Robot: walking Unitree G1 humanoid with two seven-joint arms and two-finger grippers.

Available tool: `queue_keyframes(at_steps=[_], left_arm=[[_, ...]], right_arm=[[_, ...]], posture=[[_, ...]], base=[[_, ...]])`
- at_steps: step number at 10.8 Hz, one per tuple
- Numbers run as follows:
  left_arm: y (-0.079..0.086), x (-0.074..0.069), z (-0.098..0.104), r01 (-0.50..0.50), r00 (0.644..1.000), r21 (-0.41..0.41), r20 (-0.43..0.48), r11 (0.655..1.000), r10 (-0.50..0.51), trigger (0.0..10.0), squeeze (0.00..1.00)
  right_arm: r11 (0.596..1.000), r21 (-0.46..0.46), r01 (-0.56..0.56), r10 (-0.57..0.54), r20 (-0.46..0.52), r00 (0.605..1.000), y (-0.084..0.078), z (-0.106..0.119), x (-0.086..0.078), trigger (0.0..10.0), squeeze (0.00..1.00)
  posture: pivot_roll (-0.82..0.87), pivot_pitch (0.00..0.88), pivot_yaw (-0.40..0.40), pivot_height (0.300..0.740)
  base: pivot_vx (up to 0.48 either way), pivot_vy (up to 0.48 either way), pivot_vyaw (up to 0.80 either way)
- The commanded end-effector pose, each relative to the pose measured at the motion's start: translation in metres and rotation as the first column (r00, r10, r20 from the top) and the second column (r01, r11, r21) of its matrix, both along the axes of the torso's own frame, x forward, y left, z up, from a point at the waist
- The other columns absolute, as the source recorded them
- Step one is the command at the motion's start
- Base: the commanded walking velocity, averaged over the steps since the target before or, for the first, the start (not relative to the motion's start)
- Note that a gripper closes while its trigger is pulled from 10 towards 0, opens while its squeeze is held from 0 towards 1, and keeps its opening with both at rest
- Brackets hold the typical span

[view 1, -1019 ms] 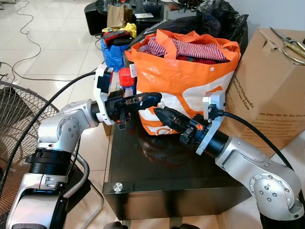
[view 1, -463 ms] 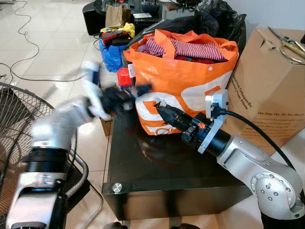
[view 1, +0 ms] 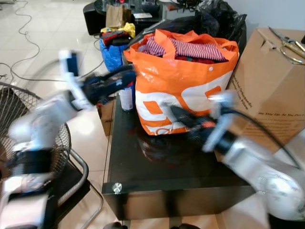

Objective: Hang keys on a hook

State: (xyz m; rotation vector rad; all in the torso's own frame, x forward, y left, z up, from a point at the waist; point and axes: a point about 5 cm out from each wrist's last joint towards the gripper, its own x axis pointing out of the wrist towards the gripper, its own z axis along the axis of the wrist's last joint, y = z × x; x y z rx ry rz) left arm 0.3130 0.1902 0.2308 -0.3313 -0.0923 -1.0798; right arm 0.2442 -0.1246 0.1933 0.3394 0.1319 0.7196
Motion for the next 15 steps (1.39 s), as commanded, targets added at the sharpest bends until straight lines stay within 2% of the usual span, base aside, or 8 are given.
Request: queue_keyframes(at_steps=[1,2,7,8,9,10,11,15], left_arm=[[-0.003,-0.003,-0.006,-0.067,0.998,0.118,0.021,0.991,0.065,10.0,1.00],[-0.014,-0.013,-0.039,-0.265,0.964,0.365,0.086,0.892,0.252,10.0,1.00],[-0.020,-0.032,-0.073,-0.557,0.827,0.413,0.196,0.721,0.526,10.0,1.00],[-0.025,-0.032,-0.080,-0.584,0.807,0.423,0.212,0.693,0.551,10.0,1.00],[-0.026,-0.031,-0.082,-0.590,0.802,0.419,0.212,0.690,0.558,10.0,1.00],[-0.029,-0.031,-0.083,-0.573,0.816,0.431,0.231,0.697,0.529,10.0,1.00],[-0.032,-0.030,-0.083,-0.556,0.830,0.441,0.249,0.705,0.499,10.0,1.00],[-0.039,-0.023,-0.084,-0.502,0.862,0.495,0.348,0.709,0.368,10.0,0.91]], right_arm=[[0.994,-0.041,0.101,-0.101,-0.009,0.995,-0.014,-0.004,0.004,0.0,0.00],[0.947,-0.129,0.296,-0.297,0.006,0.955,-0.036,-0.022,0.010,0.0,0.00],[0.902,-0.040,0.430,-0.431,-0.025,0.902,-0.040,-0.039,0.006,0.0,0.00],[0.902,0.036,0.431,-0.430,-0.041,0.902,-0.043,-0.042,0.002,0.0,0.00],[0.906,0.106,0.409,-0.404,-0.065,0.912,-0.042,-0.040,0.000,0.0,0.00],[0.888,0.350,0.299,-0.278,-0.109,0.954,-0.037,-0.029,-0.007,0.0,0.00],[0.860,0.474,0.192,-0.179,-0.073,0.981,-0.034,-0.020,-0.014,0.0,0.00],[0.814,0.572,-0.102,0.102,0.031,0.994,-0.020,-0.003,-0.036,0.0,0.00]], posture=[[-0.13,0.000,0.007,0.740],[-0.11,0.000,-0.007,0.740],[-0.11,0.000,-0.016,0.740],[-0.12,0.000,-0.010,0.740],[-0.12,0.000,-0.008,0.740],[-0.12,0.000,-0.006,0.740],[-0.13,0.000,-0.004,0.740],[-0.14,0.000,-0.006,0.740]], base=[[0.000,0.000,0.00],[0.000,0.000,0.00],[0.000,0.000,0.00],[0.000,0.000,0.00],[0.000,0.000,0.00],[0.000,0.000,0.00],[0.000,0.000,0.00],[0.000,0.000,0.00]])
